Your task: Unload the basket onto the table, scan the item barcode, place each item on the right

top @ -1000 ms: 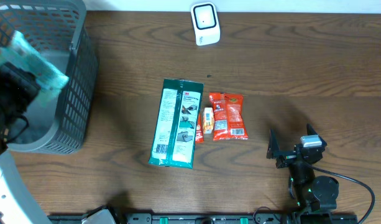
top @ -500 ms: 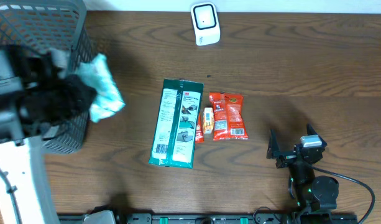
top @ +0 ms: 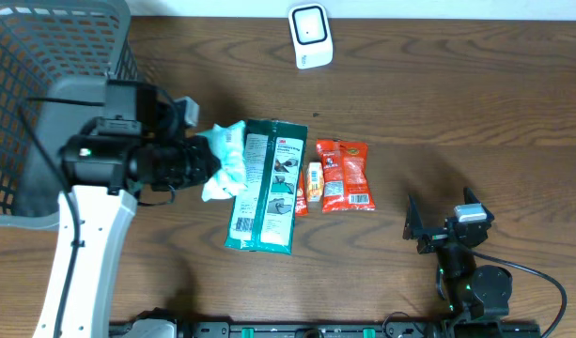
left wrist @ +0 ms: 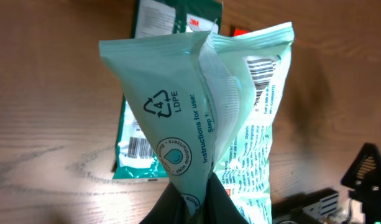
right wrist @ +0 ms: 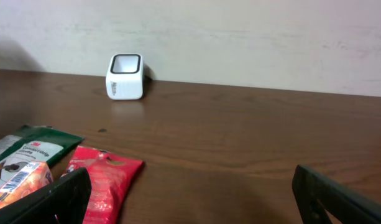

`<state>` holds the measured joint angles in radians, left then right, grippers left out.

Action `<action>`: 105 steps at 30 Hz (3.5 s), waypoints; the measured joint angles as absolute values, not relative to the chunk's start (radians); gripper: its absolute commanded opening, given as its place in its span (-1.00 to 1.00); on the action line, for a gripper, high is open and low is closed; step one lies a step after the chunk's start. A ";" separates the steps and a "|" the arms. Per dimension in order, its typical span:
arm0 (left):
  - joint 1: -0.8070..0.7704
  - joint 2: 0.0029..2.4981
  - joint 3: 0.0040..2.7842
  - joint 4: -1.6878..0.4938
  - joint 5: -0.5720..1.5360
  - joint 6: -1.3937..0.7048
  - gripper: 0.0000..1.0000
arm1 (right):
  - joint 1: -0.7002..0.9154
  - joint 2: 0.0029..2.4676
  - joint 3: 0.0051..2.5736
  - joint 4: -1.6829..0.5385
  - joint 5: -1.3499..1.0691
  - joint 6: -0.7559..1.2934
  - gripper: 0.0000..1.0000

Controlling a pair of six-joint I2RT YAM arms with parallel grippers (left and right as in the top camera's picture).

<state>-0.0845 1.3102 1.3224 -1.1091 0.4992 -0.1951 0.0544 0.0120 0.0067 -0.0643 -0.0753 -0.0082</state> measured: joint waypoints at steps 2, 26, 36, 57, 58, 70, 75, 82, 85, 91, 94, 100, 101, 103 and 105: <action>-0.105 1.312 1.291 -1.082 0.499 -0.193 -0.85 | 0.054 0.012 0.006 -0.064 -0.075 -0.008 0.99; -0.226 1.455 1.184 -0.904 0.499 -0.189 -0.85 | 0.054 0.012 0.006 -0.064 -0.075 -0.008 0.99; -0.259 1.613 1.184 -0.873 0.488 -0.190 -0.85 | 0.055 0.012 0.006 -0.064 -0.075 -0.008 0.99; -0.265 1.759 1.184 -0.866 0.438 -0.186 0.28 | 0.055 0.012 0.006 -0.064 -0.075 -0.008 0.98; -0.265 1.758 1.185 -0.869 0.438 -0.186 0.15 | 0.055 0.012 0.006 -0.064 -0.075 -0.008 0.98; -0.265 1.684 1.190 -0.849 0.382 -0.183 -0.85 | 0.054 0.012 0.006 -0.064 -0.075 -0.008 0.98; -0.266 1.686 1.185 -0.756 0.365 -0.187 -0.85 | 0.055 0.012 0.006 -0.064 -0.075 -0.008 0.99; -0.265 1.760 1.131 -0.686 0.360 -0.190 -0.85 | 0.055 0.012 0.006 -0.064 -0.075 -0.008 0.99; -0.265 1.795 1.118 -0.682 0.360 -0.191 -0.85 | 0.054 0.012 0.006 -0.064 -0.075 -0.008 0.99; -0.265 1.831 1.116 -0.665 0.362 -0.191 -0.85 | 0.055 0.012 0.006 -0.064 -0.075 -0.008 0.98; -0.265 1.831 1.116 -0.667 0.363 -0.191 -0.86 | 0.054 0.012 0.006 -0.064 -0.075 -0.008 0.99; -0.265 1.766 1.114 -0.691 0.360 -0.215 -0.85 | 0.055 0.012 0.006 -0.064 -0.075 -0.008 0.99; -0.265 1.742 1.113 -0.689 0.360 -0.219 -0.85 | 0.054 0.012 0.006 -0.064 -0.075 -0.008 0.99; -0.265 1.668 1.113 -0.673 0.360 -0.229 -0.85 | 0.055 0.012 0.006 -0.064 -0.075 -0.008 0.99; -0.265 1.606 1.113 -0.655 0.360 -0.236 -0.85 | 0.054 0.012 0.006 -0.064 -0.075 -0.008 0.98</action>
<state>-0.2646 1.6058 1.1130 -0.6548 0.3599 -0.2359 0.0544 0.0120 0.0063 -0.0643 -0.0753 -0.0082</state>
